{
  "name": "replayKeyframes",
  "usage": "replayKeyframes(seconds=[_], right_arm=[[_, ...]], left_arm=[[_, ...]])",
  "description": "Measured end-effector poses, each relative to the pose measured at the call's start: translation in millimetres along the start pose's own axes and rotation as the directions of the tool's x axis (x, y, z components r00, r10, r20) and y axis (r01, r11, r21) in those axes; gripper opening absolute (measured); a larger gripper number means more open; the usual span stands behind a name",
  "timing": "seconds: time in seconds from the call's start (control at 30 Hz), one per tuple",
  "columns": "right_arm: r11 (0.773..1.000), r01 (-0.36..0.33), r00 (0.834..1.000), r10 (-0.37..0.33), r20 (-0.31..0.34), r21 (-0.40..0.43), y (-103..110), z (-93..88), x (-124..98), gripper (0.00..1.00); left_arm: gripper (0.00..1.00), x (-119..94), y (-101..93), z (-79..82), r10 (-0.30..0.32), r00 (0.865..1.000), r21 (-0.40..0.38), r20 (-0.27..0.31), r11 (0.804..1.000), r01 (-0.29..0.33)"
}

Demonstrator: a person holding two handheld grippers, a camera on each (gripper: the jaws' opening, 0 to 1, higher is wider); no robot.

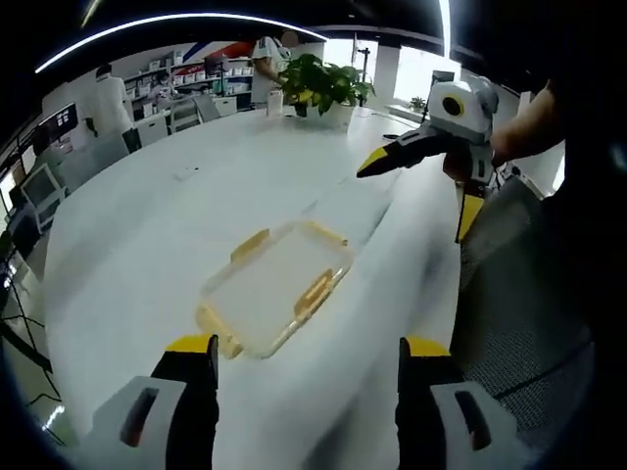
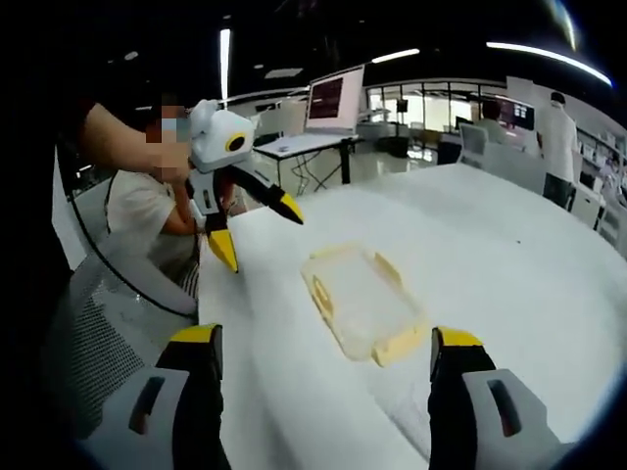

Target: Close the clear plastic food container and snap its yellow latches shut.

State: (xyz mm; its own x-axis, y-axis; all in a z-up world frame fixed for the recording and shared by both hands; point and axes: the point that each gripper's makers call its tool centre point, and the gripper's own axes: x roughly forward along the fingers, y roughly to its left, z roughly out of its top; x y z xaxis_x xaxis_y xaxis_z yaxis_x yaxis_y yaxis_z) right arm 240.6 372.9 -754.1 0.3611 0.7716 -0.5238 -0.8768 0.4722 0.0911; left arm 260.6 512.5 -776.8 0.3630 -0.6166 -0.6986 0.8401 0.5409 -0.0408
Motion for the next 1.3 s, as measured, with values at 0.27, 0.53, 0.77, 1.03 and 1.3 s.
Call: replayKeyframes(seconds=[0.27, 0.53, 0.77, 1.03, 1.3], right_arm=[[1.0, 0.001, 1.0, -0.001, -0.012, -0.015, -9.3, 1.7, 6.0, 0.85], [0.999, 0.005, 0.999, -0.007, -0.044, -0.034, -17.8, -2.0, 12.4, 0.83], [0.998, -0.015, 0.997, 0.01, -0.079, -0.065, -22.0, -4.1, 18.2, 0.83], [0.995, -0.029, 0.992, 0.017, -0.128, -0.096, -30.3, -10.6, 22.4, 0.79], [0.995, -0.037, 0.987, 0.022, -0.162, -0.089, -36.5, -14.5, 27.9, 0.76]], left_arm=[[0.7, 2.0, 11.7, -2.8, -0.003, 1.0, 0.003, -0.022, 1.0, 0.003], [0.68, 3.9, 15.2, -3.5, -0.016, 0.999, 0.008, -0.036, 1.0, 0.016], [0.67, 8.8, 18.9, -5.8, -0.032, 0.998, 0.029, -0.059, 0.999, 0.034], [0.67, 12.8, 26.6, -5.8, -0.037, 0.997, 0.045, -0.073, 0.998, 0.04], [0.66, 18.3, 32.4, -7.7, -0.05, 0.993, 0.084, -0.102, 0.995, 0.058]])
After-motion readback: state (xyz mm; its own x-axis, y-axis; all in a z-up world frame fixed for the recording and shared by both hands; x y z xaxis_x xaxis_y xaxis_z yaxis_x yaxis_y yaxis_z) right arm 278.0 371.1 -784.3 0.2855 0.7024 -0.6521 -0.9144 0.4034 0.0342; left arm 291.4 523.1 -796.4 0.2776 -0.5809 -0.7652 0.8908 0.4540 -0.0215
